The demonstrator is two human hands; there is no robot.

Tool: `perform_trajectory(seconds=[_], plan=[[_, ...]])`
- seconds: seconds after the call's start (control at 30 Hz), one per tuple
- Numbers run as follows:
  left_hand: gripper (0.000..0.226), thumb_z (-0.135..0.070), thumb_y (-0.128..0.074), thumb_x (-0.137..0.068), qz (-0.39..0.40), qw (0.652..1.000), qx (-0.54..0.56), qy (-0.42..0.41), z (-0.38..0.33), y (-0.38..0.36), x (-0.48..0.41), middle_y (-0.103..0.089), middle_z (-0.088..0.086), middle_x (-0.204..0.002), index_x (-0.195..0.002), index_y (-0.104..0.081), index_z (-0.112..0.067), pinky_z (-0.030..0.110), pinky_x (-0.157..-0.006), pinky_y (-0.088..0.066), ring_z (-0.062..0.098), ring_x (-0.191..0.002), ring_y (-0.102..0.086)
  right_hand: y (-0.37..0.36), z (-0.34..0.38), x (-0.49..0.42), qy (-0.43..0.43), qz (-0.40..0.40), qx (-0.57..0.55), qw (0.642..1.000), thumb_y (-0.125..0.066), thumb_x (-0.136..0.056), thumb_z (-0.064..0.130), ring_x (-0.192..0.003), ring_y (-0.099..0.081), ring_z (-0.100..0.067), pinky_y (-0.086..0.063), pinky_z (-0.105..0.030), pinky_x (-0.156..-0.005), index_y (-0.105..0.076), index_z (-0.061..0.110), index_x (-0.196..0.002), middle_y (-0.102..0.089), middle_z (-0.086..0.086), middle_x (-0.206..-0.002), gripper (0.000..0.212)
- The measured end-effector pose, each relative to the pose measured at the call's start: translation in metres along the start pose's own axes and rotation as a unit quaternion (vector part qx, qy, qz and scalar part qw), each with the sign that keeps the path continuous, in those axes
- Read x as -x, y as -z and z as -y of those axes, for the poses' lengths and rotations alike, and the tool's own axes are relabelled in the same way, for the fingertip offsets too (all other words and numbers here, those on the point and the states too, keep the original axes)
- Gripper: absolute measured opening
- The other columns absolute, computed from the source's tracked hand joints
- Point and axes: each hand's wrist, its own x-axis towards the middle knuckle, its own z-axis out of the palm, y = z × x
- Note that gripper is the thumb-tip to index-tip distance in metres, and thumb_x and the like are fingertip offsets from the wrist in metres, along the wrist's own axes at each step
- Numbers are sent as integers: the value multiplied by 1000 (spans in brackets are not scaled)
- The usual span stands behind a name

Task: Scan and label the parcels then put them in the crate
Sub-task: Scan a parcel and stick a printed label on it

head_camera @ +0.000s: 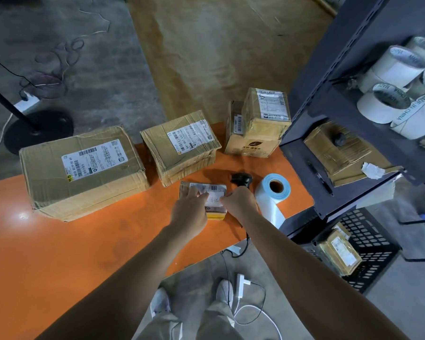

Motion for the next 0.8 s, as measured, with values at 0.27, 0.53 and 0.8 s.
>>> perform_trajectory(seconds=[0.27,0.53,0.8], plan=[[54,-13,-47,-96,-5,996,-81,-23,-2,1,6,-30,10,-150,-148,-34,-16,38,-99,-47,32,-141,-26,0,6,-2,38,-54,103,993,-48,-98,47,-52,-46,-14,-31,-24,-46,-49,15,-67,-48,1,-59,45],[52,-10,-48,-94,-19,996,-74,-41,2,1,6,-34,8,-147,-145,-38,-14,35,-94,-49,30,-139,-29,3,12,-4,44,-68,248,965,-42,-95,63,-77,-58,-23,-47,-30,-66,-63,10,-94,-56,-4,-76,57],[41,-7,-48,-95,-51,994,-47,-86,12,-6,15,-44,10,-142,-135,-54,-5,34,-100,-46,29,-133,-39,-6,-7,-2,42,-27,185,982,-36,-97,62,-80,-61,-23,-43,-30,-62,-62,6,-107,-63,-8,-87,62]])
